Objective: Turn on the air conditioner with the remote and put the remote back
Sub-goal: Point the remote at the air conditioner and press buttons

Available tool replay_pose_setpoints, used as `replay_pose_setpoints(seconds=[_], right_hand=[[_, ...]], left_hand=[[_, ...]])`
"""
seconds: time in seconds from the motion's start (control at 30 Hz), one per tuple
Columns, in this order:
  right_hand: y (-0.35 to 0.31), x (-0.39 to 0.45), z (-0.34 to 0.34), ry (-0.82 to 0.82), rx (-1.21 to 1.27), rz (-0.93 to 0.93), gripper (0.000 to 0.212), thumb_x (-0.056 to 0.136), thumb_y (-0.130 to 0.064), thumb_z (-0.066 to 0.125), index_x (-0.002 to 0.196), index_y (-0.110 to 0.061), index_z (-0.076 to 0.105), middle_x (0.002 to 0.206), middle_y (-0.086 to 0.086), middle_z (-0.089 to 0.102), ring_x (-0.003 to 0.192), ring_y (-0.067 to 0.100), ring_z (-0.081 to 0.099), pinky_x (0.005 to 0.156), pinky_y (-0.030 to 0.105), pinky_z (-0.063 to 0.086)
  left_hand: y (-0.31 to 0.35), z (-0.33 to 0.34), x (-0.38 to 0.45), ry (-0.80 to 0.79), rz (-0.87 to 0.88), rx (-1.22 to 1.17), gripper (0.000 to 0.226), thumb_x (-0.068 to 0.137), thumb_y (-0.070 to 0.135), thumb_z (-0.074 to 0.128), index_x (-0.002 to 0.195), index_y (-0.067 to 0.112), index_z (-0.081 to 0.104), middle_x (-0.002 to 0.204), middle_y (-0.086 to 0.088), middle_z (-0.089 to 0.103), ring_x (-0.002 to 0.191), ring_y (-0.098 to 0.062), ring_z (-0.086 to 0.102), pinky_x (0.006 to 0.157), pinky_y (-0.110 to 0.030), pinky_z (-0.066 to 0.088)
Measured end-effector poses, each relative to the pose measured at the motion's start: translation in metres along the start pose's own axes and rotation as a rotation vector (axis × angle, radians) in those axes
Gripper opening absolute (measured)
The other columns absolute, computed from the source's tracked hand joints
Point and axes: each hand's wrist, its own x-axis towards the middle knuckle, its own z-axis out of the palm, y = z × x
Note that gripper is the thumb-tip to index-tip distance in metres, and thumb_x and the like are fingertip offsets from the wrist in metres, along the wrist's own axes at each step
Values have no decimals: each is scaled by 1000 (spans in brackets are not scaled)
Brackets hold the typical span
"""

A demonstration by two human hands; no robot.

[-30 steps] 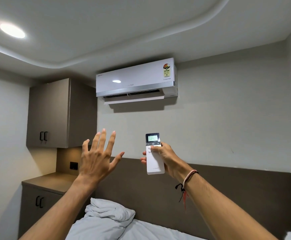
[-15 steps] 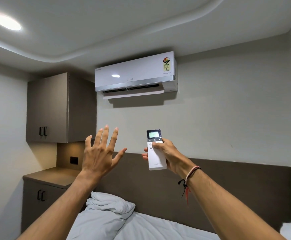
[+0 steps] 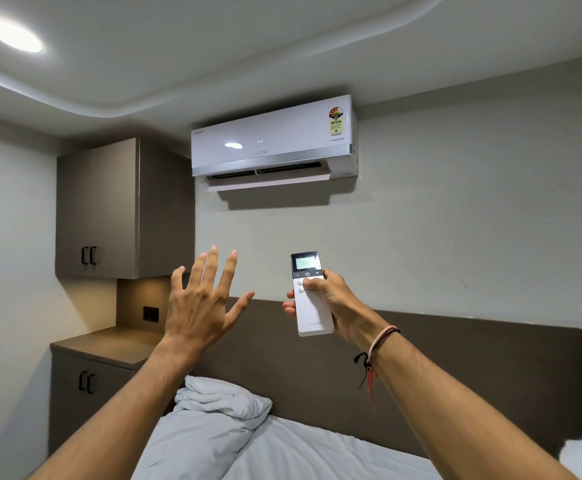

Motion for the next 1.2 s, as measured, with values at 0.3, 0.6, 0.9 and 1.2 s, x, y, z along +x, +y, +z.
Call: replay_pose_setpoints(seconds=[0.3,0.6,0.9,1.2], right_hand=[[7,3,-3,-8,13,16,34,102,-6,52,134,1,42,103,28,68,78,38,75,65,41,65],[10,7,-4,11,25,26,36,100,-7,53,134,-3,41,110,30,68,77,38,76,62,43,64],[21,10,-5,145,-59,17,39,94,-17,64,128,-6,48,90,20,73,64,31,76,54,34,62],[31,13,-6,192,-117,51,28,94,-17,58,118,-5,51,83,21,71,59,31,74,51,32,60]], left_hand=[[-3,5,-1,2,3,3,90,92,73,8,153,16,41,153,-25,47,136,-42,52,100,-63,47],[-2,10,0,6,10,12,87,93,72,13,153,16,41,153,-25,47,136,-42,52,100,-62,46],[-3,17,-3,15,14,31,83,92,69,23,154,16,39,154,-25,46,137,-41,51,102,-62,45],[-4,21,-6,21,-6,58,85,92,70,17,157,18,33,158,-23,40,142,-39,45,105,-60,42]])
